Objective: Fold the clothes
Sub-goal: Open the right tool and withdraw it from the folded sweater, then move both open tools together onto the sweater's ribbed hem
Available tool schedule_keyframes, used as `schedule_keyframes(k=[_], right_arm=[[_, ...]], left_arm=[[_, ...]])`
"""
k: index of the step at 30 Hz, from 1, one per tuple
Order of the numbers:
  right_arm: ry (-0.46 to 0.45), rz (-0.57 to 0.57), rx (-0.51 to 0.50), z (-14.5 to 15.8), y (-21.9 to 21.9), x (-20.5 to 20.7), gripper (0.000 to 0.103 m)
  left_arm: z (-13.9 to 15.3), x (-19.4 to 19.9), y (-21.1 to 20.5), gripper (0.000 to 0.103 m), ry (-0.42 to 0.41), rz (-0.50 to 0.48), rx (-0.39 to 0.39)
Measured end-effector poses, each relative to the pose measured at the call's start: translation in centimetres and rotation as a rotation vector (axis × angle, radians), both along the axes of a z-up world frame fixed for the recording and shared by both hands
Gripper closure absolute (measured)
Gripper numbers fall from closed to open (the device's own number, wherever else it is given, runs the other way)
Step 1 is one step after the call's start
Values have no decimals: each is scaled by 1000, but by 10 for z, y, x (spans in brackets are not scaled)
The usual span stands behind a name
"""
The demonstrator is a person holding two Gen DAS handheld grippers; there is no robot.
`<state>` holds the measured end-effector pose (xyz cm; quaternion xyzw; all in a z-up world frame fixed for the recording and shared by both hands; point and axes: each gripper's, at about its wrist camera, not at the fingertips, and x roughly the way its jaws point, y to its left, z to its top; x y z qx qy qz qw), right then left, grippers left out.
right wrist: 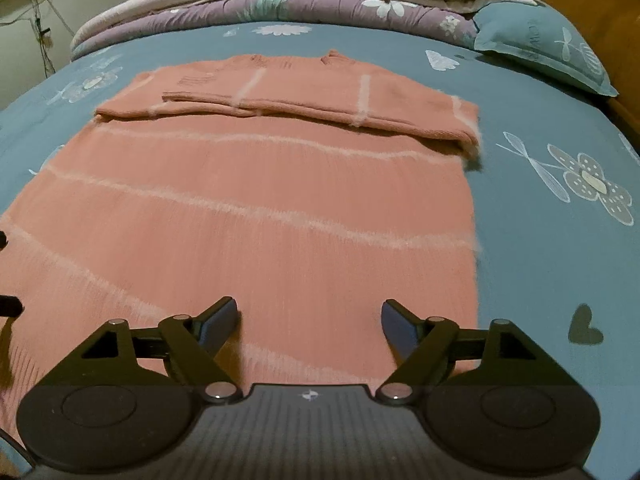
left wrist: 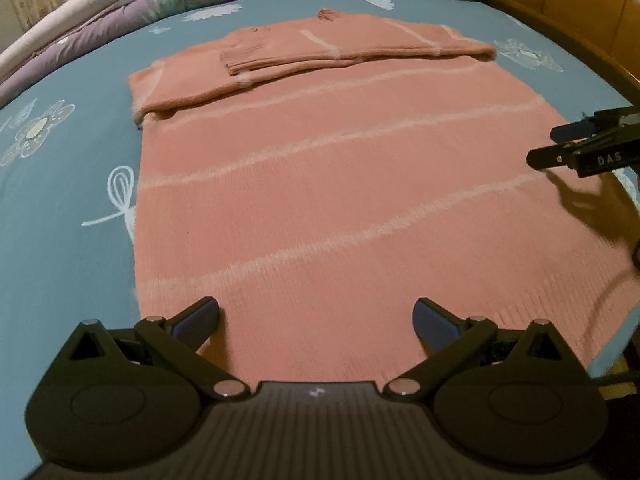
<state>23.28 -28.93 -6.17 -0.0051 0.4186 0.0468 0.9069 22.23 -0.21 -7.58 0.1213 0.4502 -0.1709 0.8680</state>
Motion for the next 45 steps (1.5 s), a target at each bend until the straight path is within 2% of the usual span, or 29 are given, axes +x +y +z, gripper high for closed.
schedule_keyframes(k=[9,17,22,27,29,32,35,37,39,45], right_arm=[[-66,-34,28,-7,1,-33,13],[-127,-51,18,-13,5,-75,10],[-137,-40,22,-11,3,-103,8],[-177,-6,61,0,11,-108,9],[-186,11,61,1,19,-106,9],[-165,37,52,-6,30,-104,9],[-155,59,10,-15,35,-113,8],[-160,74,-22,-17,35,-122,4],[-155,84,-30,-18,33,-130,1],[-166,108,-51,-13,35,-144,1]], left_arm=[[0,-48,-6,1,-92,-19,37],[-6,-86,-1,1,-156,6,4],[9,-102,-2,1,-251,-23,34],[25,-93,-17,1,-326,-60,12],[24,-88,-26,1,-331,-81,-2],[13,-84,-33,1,-285,-90,-33],[-4,-87,-30,1,-227,-67,-29],[-14,-92,-22,0,-183,-41,-42],[-17,-100,-9,1,-154,-13,-94],[-14,-125,-3,1,-187,-15,-10]])
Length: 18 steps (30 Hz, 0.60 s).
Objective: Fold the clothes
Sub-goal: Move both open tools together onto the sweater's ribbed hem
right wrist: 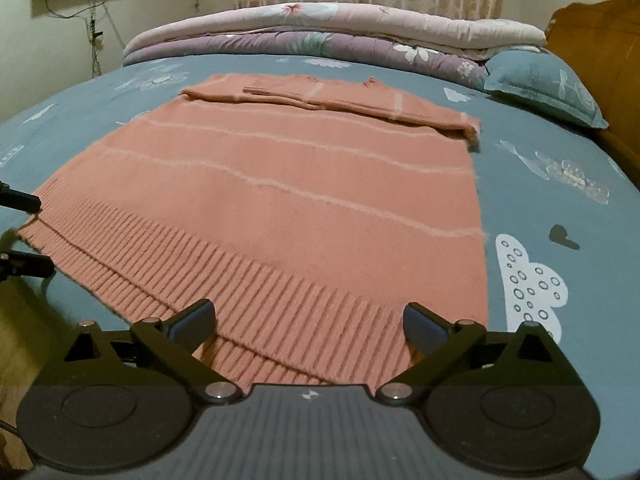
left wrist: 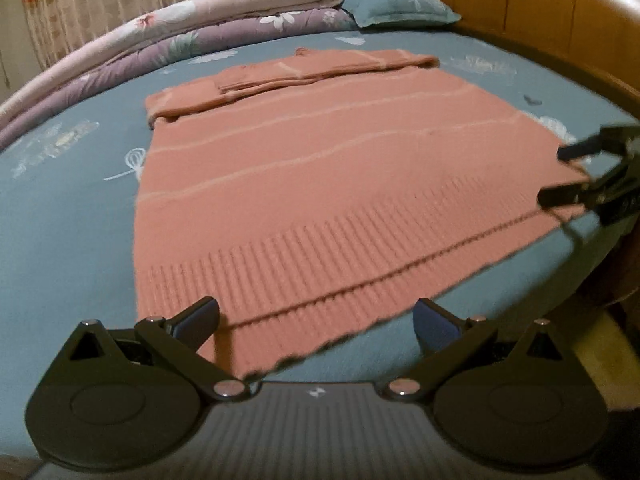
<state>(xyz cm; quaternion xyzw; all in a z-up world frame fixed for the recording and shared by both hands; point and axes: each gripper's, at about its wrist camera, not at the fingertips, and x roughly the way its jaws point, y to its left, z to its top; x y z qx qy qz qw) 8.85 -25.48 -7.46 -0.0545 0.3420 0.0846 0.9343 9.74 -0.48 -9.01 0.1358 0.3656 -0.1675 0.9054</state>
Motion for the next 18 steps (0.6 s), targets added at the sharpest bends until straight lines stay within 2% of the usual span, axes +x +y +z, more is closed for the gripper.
schedule_keyframes(k=[6,10,12,14,16,18], right_arm=[[-86,118,-40,11,28,-7,3],[-132,295,-102,14,63,-12,36],[-145,396,-166,13,82,-16,47],[-151,480,-248,7,99,-21,49],[-156,525,-321,2,111,-21,58],[-165,552,-361,0,119,-20,59]], left_arm=[[11,-12,0,1,-56,-8,73],[15,-23,3,1,-69,5,64],[16,-28,4,1,-76,4,59],[16,-31,3,1,-86,-13,55],[17,-33,1,1,-101,-24,60],[17,-32,-2,1,-109,-32,67]])
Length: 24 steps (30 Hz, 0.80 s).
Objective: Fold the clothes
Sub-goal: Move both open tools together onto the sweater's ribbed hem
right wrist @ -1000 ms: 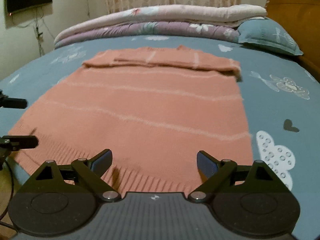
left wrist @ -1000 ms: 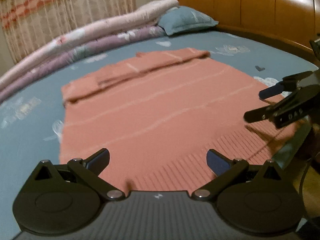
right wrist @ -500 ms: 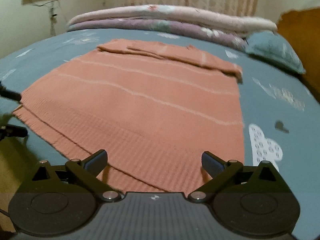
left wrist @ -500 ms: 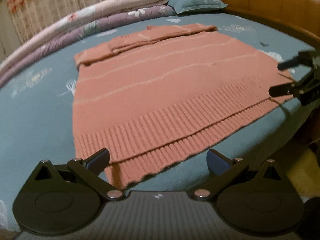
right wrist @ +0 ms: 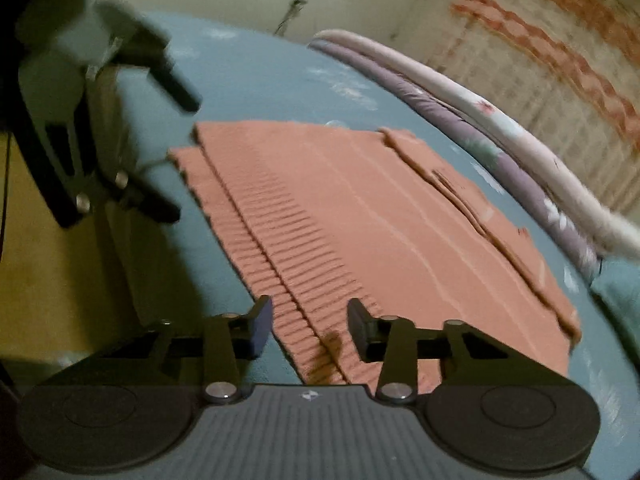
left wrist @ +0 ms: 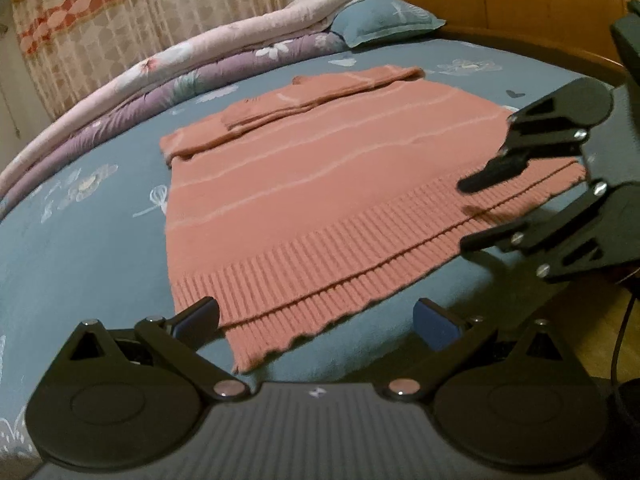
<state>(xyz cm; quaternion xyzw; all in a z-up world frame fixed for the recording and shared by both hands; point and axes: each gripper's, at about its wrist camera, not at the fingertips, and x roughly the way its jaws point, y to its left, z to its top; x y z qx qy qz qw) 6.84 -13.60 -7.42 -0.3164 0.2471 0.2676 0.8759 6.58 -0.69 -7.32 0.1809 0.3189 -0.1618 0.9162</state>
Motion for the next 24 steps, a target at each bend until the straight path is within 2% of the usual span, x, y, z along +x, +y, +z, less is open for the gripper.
schedule_keyframes(k=[2,4,5,11,15,19,24], right_arm=[[-16,20,-29,-1,7,1,62],[-36,15,-51,-2,10,3,78],[-45,9,-61,-3,11,4,81],[-51,-4,-27,6,7,5,82],[-9,72,-8,10,7,-2,81],[4,123,-62,0,17,-6,80],[-37,129,-112,-1,24,-6,82]], left_arm=[[-1,3,-5,1,-1,-15,6],[-3,6,-13,1,-3,-40,21],[-4,7,-16,1,-7,-54,32],[-16,20,-40,0,-27,-131,114],[-14,28,-37,0,-35,-137,105],[-12,28,-29,0,-32,-126,100],[-9,21,-28,0,-50,-147,119]])
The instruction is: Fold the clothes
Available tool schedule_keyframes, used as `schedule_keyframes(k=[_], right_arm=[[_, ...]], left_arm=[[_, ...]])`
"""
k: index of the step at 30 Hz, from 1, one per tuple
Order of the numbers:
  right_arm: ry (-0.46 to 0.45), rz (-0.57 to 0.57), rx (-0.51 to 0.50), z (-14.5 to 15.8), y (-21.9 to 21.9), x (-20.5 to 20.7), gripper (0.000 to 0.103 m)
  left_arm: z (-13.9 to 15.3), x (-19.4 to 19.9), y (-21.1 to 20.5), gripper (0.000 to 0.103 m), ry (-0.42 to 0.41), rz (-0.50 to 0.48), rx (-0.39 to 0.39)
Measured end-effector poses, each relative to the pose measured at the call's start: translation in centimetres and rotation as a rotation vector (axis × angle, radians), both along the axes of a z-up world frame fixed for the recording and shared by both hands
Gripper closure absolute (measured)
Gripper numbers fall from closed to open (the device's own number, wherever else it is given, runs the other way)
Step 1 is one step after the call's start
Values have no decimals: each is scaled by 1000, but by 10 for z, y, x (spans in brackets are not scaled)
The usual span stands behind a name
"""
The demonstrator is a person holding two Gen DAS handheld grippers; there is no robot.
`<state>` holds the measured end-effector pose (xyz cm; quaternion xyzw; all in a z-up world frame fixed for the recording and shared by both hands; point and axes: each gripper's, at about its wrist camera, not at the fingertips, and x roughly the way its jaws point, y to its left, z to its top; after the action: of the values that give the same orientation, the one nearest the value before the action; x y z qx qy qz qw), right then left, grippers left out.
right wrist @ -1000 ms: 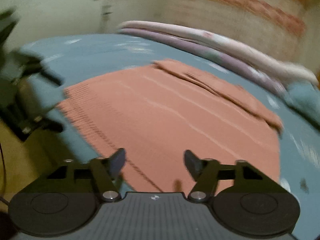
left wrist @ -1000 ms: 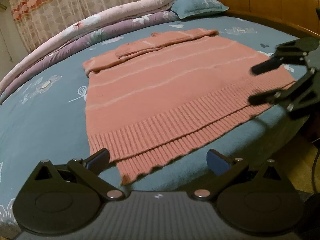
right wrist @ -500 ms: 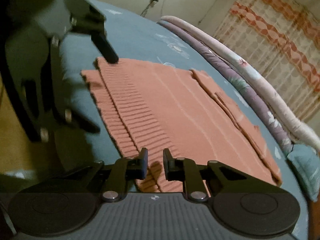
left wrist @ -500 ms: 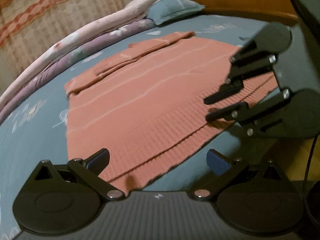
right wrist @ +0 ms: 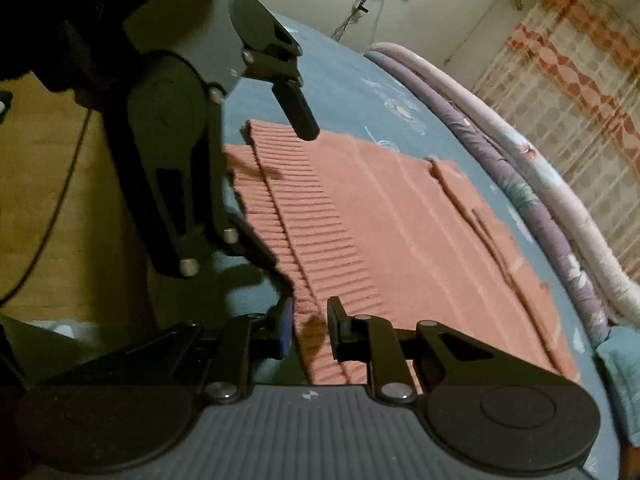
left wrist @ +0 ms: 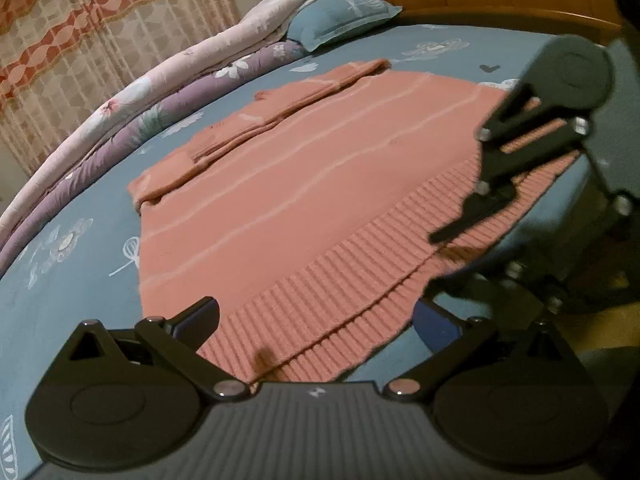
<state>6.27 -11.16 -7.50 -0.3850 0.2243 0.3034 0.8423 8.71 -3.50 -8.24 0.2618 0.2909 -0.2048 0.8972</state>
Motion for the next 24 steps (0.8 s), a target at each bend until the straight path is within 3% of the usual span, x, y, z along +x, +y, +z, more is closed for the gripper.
schedule_keyframes(k=[4,11,13,18,22,24], right_arm=[[-14,-15,16,4,-1,3,85],[-36,-4,-20,-5,6,-5,85],[-54,-4,-28,-8,10,-6,93],[-77,0,-26,-8,14,-4,93],[-89,5,-36,-10,17,-7,96],[-91,4,-32,-8,19,-8,97]], left_arm=[[-5,2,-11,0,-41,-36,54],[-2,10,-6,1,-85,11,50],[-4,2,-7,4,-97,-28,98],[-15,-21,-17,54,-148,-156,263],[-19,-25,-25,66,-155,-230,329],[-19,-25,-28,90,-127,-264,342]])
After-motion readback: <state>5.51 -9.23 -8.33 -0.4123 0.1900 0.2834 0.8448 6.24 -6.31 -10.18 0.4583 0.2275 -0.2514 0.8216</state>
